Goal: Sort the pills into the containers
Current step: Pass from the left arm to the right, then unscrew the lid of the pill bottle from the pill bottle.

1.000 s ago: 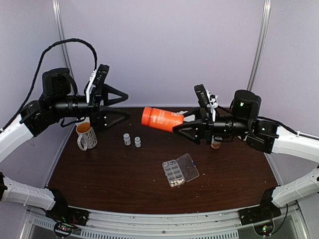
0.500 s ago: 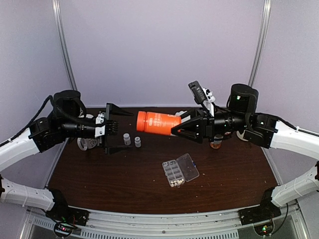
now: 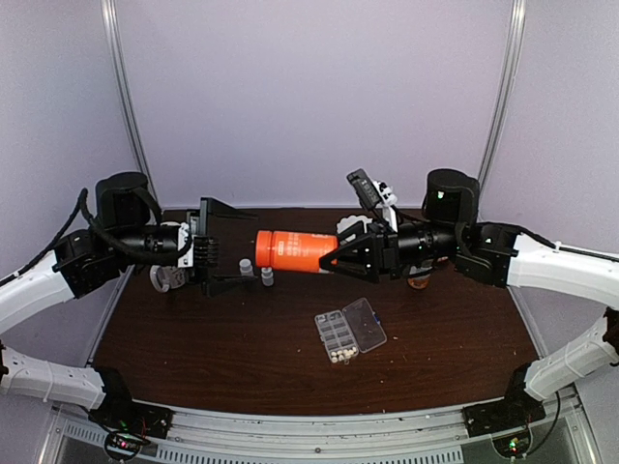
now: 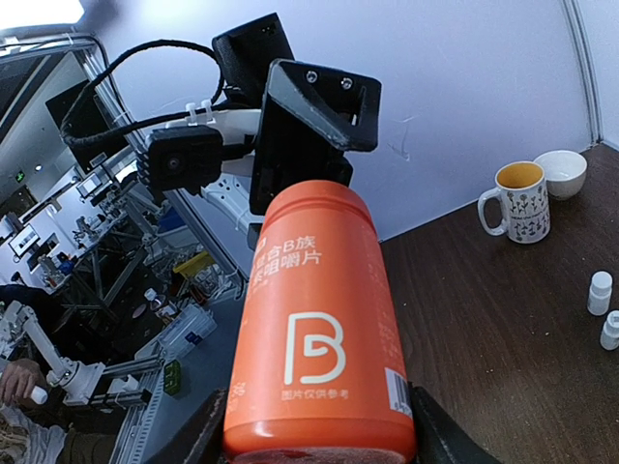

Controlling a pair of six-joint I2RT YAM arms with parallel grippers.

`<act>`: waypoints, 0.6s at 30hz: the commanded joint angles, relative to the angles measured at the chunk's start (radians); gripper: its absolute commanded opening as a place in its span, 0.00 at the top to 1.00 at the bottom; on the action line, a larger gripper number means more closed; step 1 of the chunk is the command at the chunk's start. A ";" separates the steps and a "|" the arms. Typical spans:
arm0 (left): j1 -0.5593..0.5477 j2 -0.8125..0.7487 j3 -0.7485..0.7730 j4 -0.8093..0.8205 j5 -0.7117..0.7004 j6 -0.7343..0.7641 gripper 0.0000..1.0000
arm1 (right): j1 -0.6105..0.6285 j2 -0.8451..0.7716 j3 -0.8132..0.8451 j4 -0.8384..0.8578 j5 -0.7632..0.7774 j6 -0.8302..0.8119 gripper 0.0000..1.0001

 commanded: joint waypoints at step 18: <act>-0.029 0.013 0.019 0.089 0.022 0.041 0.17 | 0.001 0.022 0.030 0.155 -0.046 0.075 0.76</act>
